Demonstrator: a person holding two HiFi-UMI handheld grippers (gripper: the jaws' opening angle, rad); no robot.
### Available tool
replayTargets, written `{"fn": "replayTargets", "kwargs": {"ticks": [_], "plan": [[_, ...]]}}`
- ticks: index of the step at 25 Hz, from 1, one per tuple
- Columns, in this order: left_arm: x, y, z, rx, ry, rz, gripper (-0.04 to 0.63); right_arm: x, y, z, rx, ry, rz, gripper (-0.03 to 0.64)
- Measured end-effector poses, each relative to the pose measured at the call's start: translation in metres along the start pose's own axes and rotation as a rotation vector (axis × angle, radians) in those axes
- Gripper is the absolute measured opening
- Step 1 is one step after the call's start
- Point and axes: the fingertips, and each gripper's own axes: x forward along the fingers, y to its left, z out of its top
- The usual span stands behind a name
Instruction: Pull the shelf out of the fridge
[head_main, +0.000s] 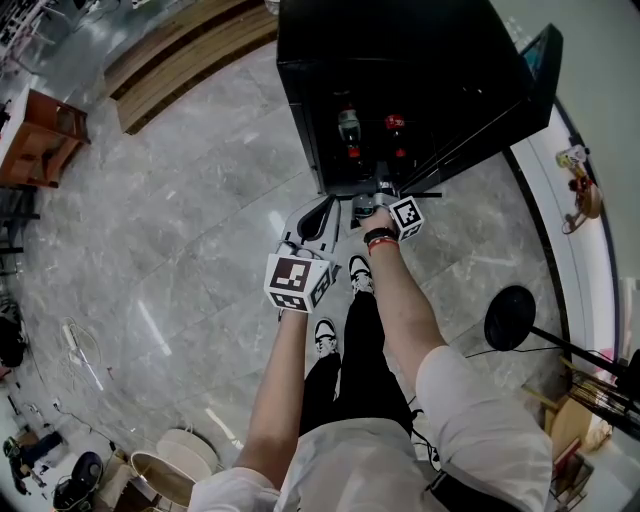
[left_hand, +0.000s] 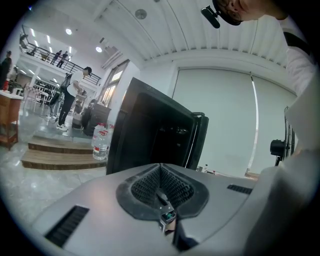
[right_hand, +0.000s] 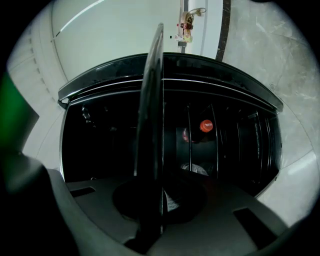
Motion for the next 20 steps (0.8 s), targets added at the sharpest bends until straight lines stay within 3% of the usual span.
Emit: {"fn": "replayTargets", "kwargs": {"ticks": [11,20], "plan": [[-0.011,-0.006,0.005,-0.008,-0.006,-0.007,0.018,-0.028,-0.001,-0.004,0.008,0.003,0.008,0.025],[-0.023,-0.007,0.005,-0.016,-0.005,-0.001,0.018,-0.057,-0.003,-0.005,-0.044,0.048,-0.021,0.023]]}}
